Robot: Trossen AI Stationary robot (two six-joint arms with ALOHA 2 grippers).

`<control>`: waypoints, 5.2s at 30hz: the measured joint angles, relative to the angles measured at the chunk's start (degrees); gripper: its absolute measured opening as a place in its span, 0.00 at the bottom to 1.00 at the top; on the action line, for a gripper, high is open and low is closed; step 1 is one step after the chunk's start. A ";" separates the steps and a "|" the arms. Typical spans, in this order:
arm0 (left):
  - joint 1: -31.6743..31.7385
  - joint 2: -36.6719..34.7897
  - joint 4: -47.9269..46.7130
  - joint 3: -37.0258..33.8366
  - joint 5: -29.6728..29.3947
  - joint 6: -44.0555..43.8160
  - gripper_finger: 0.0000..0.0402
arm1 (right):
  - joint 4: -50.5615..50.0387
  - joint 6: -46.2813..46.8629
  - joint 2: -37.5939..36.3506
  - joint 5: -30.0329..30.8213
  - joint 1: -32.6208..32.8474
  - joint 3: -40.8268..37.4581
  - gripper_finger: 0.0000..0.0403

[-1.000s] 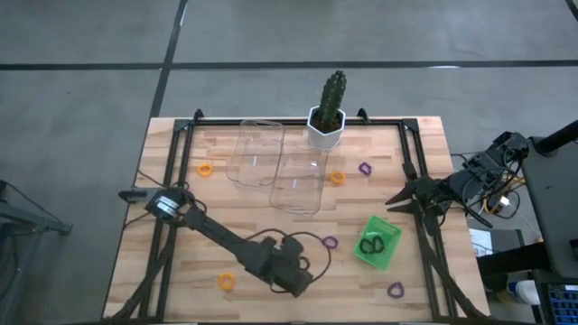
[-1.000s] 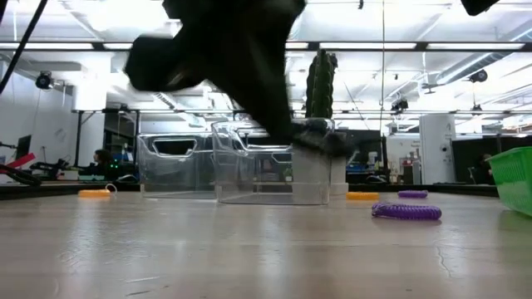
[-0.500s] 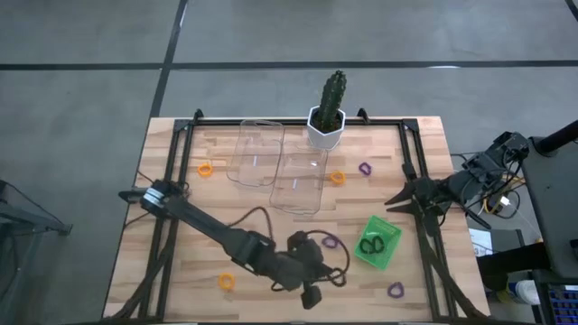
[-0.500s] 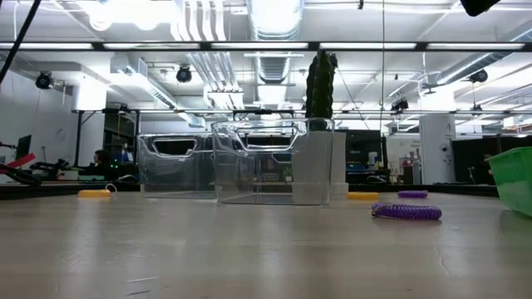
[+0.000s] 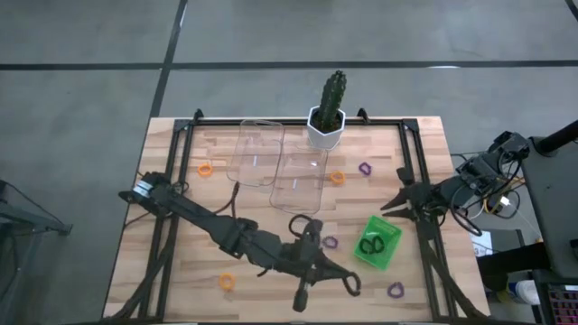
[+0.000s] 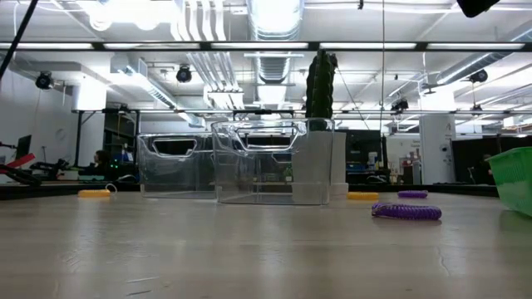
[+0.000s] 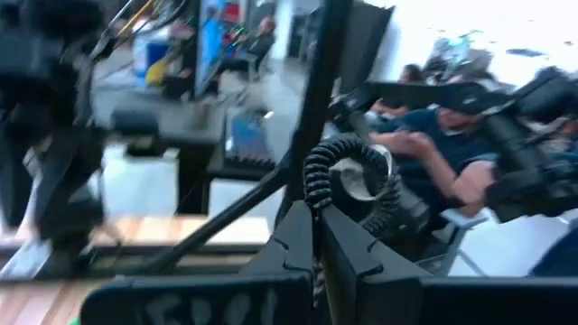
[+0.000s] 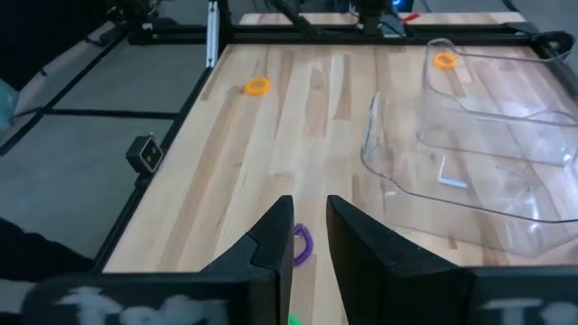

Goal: Sort spring keychains
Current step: Put the black spring keychain into the green bin

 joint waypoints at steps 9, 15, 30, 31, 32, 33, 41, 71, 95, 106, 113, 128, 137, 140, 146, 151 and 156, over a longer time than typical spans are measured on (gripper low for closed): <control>1.28 -0.01 -1.24 -1.31 -2.94 -2.42 0.01 | 0.04 0.03 2.94 -0.32 -0.02 0.00 0.15; 4.33 -0.08 -11.90 -1.69 -11.53 -11.41 0.01 | 0.23 2.98 5.08 -0.32 -0.02 0.00 0.16; 11.64 -0.03 -23.43 -1.70 -15.22 -17.73 0.01 | 8.40 4.55 6.90 6.85 -0.20 0.00 0.35; 11.88 -0.05 -23.43 -1.70 -15.21 -17.27 0.01 | 8.85 4.57 6.88 7.70 -0.20 0.00 0.37; 12.14 -0.03 -23.44 -1.70 -15.23 -16.82 0.01 | 9.33 4.58 6.88 8.42 -0.20 0.00 0.39; 12.40 -0.03 -23.45 -1.70 -15.31 -16.31 0.01 | 10.11 4.57 6.96 9.38 -0.20 0.00 0.42; 14.14 0.01 -23.42 -1.70 -16.77 -12.27 0.01 | 17.42 4.78 10.24 12.36 -1.73 0.00 0.52; 14.51 0.01 -23.33 -1.70 -14.96 -5.26 0.01 | 22.31 9.29 18.72 11.71 -8.44 0.00 0.47; 14.49 0.03 -23.41 -2.47 -13.42 -5.39 0.08 | 23.97 7.95 20.25 11.75 -8.41 0.00 0.05; 14.51 0.03 -23.39 -2.47 -15.21 -5.23 0.08 | 23.45 7.93 20.25 11.75 -8.41 0.00 0.05; 14.49 0.03 -23.39 -2.47 -15.14 -2.94 0.08 | 23.45 7.34 20.25 11.75 -8.41 0.00 0.04; 14.60 0.03 -23.41 -2.49 -15.03 0.40 0.18 | 23.45 7.37 20.25 11.76 -8.44 0.00 0.04; 14.67 0.03 -23.57 -2.51 -18.36 0.85 0.37 | 23.18 7.51 20.21 11.75 -8.44 0.00 0.04; 14.69 -0.15 -25.52 -2.49 -22.01 1.07 0.38 | 21.26 7.80 20.14 11.79 -8.44 0.00 0.04; 14.64 -3.08 -30.79 -2.49 -27.33 -0.80 0.38 | 15.60 12.80 19.18 11.65 -8.37 0.00 0.04; 14.34 -6.07 -38.65 -2.57 -27.79 -2.47 0.38 | 15.28 13.60 16.91 2.93 -8.37 0.00 0.04; 14.27 -8.39 -50.77 -2.58 -31.18 -7.89 0.38 | 16.49 13.64 14.01 -17.28 -8.39 0.00 0.04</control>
